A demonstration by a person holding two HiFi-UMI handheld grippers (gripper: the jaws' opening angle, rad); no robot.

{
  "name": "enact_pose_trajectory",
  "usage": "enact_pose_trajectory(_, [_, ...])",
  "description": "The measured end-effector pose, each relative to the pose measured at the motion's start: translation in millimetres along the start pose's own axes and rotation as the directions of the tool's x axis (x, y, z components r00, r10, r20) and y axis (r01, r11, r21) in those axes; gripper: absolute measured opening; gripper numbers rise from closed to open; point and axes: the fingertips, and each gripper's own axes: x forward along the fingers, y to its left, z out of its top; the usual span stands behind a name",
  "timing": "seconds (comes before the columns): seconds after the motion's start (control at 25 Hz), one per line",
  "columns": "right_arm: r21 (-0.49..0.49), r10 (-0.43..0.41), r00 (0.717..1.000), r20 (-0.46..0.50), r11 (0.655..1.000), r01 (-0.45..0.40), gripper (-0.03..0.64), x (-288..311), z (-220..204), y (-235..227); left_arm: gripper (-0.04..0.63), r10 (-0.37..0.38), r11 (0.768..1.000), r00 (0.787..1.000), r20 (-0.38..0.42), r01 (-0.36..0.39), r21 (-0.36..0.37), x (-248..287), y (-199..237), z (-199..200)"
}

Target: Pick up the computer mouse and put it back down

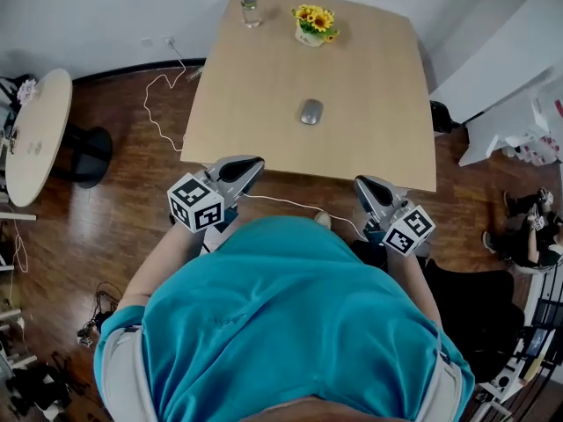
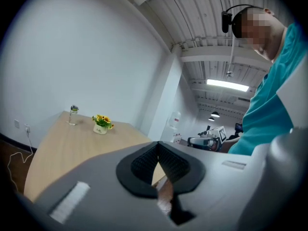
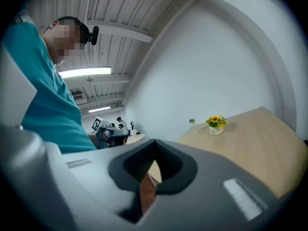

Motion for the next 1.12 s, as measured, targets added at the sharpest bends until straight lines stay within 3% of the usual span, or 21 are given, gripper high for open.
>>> enact_pose_trajectory(0.2, [-0.003,0.127,0.992,-0.017,0.992,-0.127,0.003,-2,20,-76,0.003,0.165,0.986,0.986,-0.007,-0.165,-0.026,68,22,7])
enact_pose_trajectory(0.4, [-0.012,0.192,0.981,-0.011,0.981,-0.192,0.003,-1,41,-134,0.005,0.261,0.965,0.961,-0.097,-0.263,-0.009,130,43,2])
enact_pose_trajectory(0.68, [-0.004,0.159,0.987,-0.02,0.987,-0.159,0.003,17,43,-163,0.046,0.246,0.963,0.948,-0.205,-0.263,-0.063,173,93,-7])
enact_pose_trajectory(0.88, [-0.002,0.075,0.996,-0.042,0.997,-0.075,0.003,32,31,-180,0.099,0.209,0.964,0.939,-0.274,-0.245,-0.101,195,131,-25])
enact_pose_trajectory(1.0, [0.02,0.025,0.999,-0.046,1.0,-0.024,0.003,36,28,-195,0.134,0.184,0.955,0.923,-0.339,-0.249,-0.159,211,149,-46])
enact_pose_trajectory(1.12, [0.029,-0.005,0.999,-0.051,1.0,0.006,0.003,41,27,-204,0.168,0.168,0.944,0.892,-0.419,-0.269,-0.193,226,166,-68])
